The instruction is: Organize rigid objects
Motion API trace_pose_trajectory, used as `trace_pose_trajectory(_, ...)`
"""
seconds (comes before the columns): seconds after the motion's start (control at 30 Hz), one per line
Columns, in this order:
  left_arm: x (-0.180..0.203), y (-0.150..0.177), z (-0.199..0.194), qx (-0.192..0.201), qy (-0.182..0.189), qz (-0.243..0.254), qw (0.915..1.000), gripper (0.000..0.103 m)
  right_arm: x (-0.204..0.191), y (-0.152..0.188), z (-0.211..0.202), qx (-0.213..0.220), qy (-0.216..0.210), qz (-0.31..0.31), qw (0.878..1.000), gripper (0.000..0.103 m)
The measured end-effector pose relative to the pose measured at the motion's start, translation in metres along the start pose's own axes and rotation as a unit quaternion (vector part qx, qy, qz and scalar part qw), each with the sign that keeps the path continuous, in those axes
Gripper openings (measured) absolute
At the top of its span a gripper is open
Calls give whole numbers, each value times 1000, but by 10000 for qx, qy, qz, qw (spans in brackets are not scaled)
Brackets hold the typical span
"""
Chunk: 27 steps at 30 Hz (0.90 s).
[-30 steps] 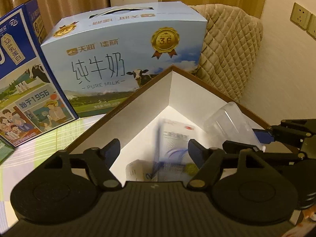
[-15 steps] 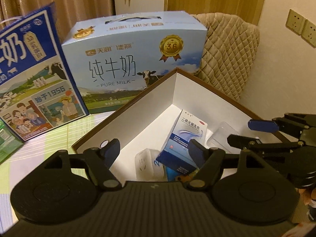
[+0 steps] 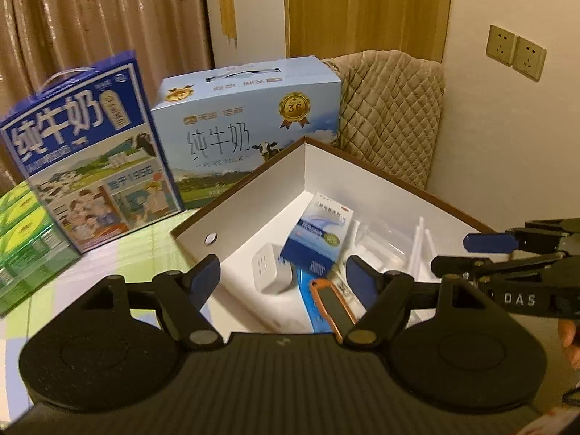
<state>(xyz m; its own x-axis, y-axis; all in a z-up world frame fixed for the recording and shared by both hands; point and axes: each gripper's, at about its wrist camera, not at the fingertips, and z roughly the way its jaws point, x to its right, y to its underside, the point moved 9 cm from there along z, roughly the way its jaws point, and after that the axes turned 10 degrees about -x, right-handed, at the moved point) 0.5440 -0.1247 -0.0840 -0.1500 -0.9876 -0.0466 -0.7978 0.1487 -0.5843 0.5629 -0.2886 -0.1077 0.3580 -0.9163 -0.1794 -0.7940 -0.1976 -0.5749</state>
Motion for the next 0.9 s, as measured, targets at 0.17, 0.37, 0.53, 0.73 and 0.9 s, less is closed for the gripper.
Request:
trace_pose_trajectory(0.17,7,27,-32,9,66,-143,9999,73,-8,15,-25,107,41,-99,9999,49)
trace_pose_trajectory(0.37,14,59,-65,43,23,-324,9995,73,-20,35,-52,280,-97,-32,9996,50)
trace_pose_trajectory(0.53,20,91,-81,-102,112,-546,9984,73,-35,60,-69,289,-110,-130,9994,50)
trace_pose_trajectory(0.73,24,131,-99,-271,202,-648,9973,73,-51,96,-82,108,-242,21,9996,50)
trace_pose_trajectory(0.9,18,163,-116,-348,174,-693,9968,73,-67,130,-91,-56,-241,78,9997,50)
